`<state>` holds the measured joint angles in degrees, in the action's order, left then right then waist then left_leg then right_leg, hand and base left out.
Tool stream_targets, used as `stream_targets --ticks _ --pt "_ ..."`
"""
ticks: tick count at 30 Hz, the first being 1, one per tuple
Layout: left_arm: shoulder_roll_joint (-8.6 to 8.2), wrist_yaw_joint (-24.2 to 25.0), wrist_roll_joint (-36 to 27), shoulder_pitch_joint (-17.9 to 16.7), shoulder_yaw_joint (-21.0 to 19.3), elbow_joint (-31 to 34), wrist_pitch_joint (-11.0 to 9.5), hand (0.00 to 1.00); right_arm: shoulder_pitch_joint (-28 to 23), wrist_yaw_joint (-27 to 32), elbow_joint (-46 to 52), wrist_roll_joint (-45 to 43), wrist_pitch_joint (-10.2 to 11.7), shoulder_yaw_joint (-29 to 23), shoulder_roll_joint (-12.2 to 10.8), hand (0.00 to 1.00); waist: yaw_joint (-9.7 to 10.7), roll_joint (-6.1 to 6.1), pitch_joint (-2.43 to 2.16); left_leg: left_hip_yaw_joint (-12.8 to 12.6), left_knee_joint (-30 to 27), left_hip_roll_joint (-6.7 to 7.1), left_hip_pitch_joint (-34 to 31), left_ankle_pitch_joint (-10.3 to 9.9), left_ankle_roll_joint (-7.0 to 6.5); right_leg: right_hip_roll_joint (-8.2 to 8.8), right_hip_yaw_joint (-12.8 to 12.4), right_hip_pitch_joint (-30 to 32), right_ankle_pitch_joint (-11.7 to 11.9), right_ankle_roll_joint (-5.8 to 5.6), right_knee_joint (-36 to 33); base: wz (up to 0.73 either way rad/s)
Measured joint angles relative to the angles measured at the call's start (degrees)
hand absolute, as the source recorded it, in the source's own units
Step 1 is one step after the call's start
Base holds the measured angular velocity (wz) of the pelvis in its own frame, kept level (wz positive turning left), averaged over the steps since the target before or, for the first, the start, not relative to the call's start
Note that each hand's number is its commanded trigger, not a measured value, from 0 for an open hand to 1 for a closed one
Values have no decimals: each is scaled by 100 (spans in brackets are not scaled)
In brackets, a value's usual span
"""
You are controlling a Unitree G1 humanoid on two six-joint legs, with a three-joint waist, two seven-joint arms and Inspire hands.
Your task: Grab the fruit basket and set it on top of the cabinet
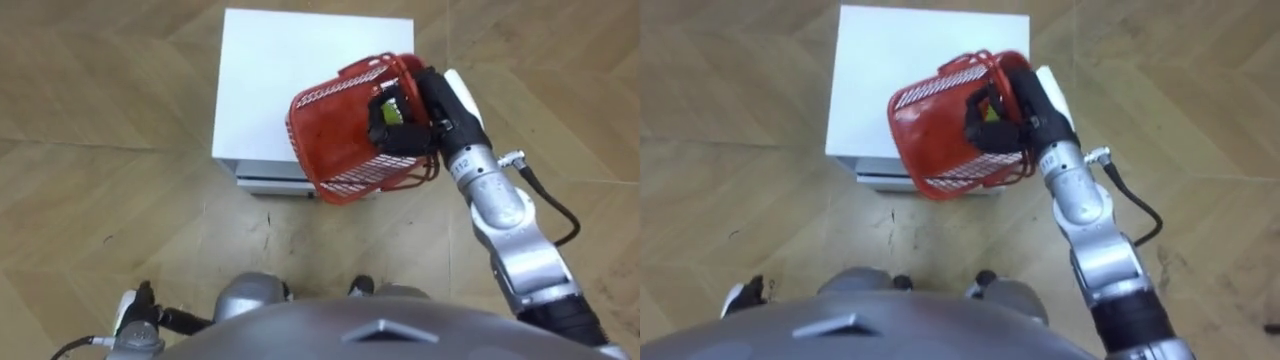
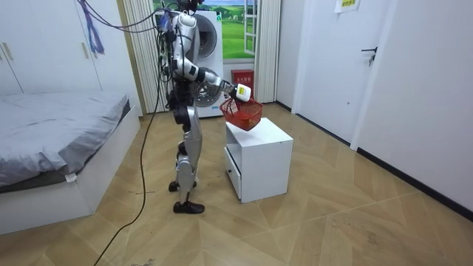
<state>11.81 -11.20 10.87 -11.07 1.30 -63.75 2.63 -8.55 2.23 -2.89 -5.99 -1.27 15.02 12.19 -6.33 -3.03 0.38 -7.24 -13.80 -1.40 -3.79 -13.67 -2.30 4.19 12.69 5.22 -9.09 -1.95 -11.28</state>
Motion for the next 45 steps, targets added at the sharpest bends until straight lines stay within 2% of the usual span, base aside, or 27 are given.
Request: stream_targets --ticks 3,4,5,6,7,8,9,10,11,13,16,17,22,27,28,29,30,31,33,40,45 --pt "-8 77 197 12 9 189 46 0 263 109 -364 -4 2 7 -16 100 -6 7 3 1 -6 2 -103 0 0 -5 43 68 24 -4 82 8" --pt "-6 75 228 29 10 190 52 0 386 193 -529 -2 2 37 -30 100 21 4 3 -15 -187 1 -236 -6 9 40 26 75 66 15 127 29" --pt "-3 70 225 47 29 195 51 0 500 301 -688 4 7 96 -97 100 101 -75 77 -131 -880 26 -706 -132 126 158 -275 -44 157 3 291 44" --pt "-2 60 226 48 62 187 46 0 566 356 -786 6 28 120 -91 100 147 -160 109 -170 -862 67 -928 -142 200 211 -541 -65 158 -2 332 75" --pt "-8 64 240 155 197 188 33 0 649 474 -979 23 96 35 -42 100 150 -91 68 -129 -334 67 -1409 139 183 241 -664 30 119 -71 308 47" --pt "35 59 347 209 212 157 -3 0 773 513 -1210 -18 65 -60 -61 100 -53 -166 32 -365 -456 8 -1622 620 -91 310 -616 208 -48 -251 133 28" --pt "33 58 387 212 210 143 -5 0 816 517 -1226 -76 30 -64 -68 100 -113 -188 35 -398 -456 9 -1641 619 -95 316 -475 244 -36 -264 112 -7" --pt "15 70 433 208 217 89 0 0 870 517 -1224 -138 53 -59 -69 100 -176 -180 46 -375 -438 26 -1633 618 -96 335 -123 256 19 -282 152 0" --pt "3 77 463 191 221 11 11 0 954 519 -1221 -152 84 -57 -69 100 -219 -174 49 -352 -430 44 -1605 618 -97 342 89 245 43 -280 174 0" --pt "3 92 463 182 217 -78 54 0 1109 557 -1216 -186 128 -59 -58 100 -219 -160 58 -335 -344 86 -1541 617 -98 346 323 184 40 -283 173 -5" --pt "-13 162 503 188 142 -112 89 0 1361 653 -1272 -64 130 -74 -16 100 -215 -97 94 -335 -310 88 -1514 618 -101 336 368 164 18 -279 152 0" --pt "-15 176 505 189 115 -112 94 0 1400 657 -1300 -24 130 -73 0 100 -206 -89 98 -323 -276 89 -1503 623 -112 338 458 163 11 -269 145 0" --pt "-16 193 503 196 121 -82 172 0 1454 643 -1617 129 112 -70 15 100 -207 -79 107 -252 -260 99 -1512 638 -141 353 551 184 3 -266 35 5" --pt "-14 193 504 198 122 -52 212 0 1750 685 -2106 122 113 -66 21 100 -220 -92 103 -247 -227 113 -1568 683 -174 373 615 296 7 -260 -65 1" --pt "-15 195 504 197 126 -51 215 0 1769 724 -2159 120 113 -66 22 81 -229 -97 101 -247 -224 116 -1569 698 -178 375 624 296 7 -259 -64 3" --pt "-7 195 504 197 125 -55 226 0 1769 764 -2188 124 113 -63 20 51 -252 -108 95 -247 -200 117 -1561 707 -174 375 635 297 8 -259 -63 0" --pt "-5 195 504 197 124 -55 227 0 1771 773 -2203 128 113 -63 21 29 -266 -113 94 -247 -190 119 -1558 712 -172 374 636 299 9 -258 -61 0" --pt "-4 197 504 197 124 -56 231 0 1790 803 -2273 130 113 -63 22 1 -291 -122 91 -247 -188 118 -1558 717 -167 372 640 300 9 -257 -54 0" --pt "-1 196 499 197 126 -65 230 0 1809 856 -2344 163 111 -62 33 0 -361 -159 89 -245 -164 120 -1570 738 -150 368 648 335 9 -257 -54 0" --pt "-1 190 507 200 174 -37 238 0 2091 911 -2787 338 110 -43 41 0 -409 -212 91 -192 -156 121 -1648 741 -144 366 734 384 9 -257 -54 6" --pt "15 223 505 200 162 -42 242 0 2112 911 -2788 328 110 -43 42 0 -476 -256 97 -186 -145 121 -1652 740 -144 369 786 387 8 -258 -55 0"
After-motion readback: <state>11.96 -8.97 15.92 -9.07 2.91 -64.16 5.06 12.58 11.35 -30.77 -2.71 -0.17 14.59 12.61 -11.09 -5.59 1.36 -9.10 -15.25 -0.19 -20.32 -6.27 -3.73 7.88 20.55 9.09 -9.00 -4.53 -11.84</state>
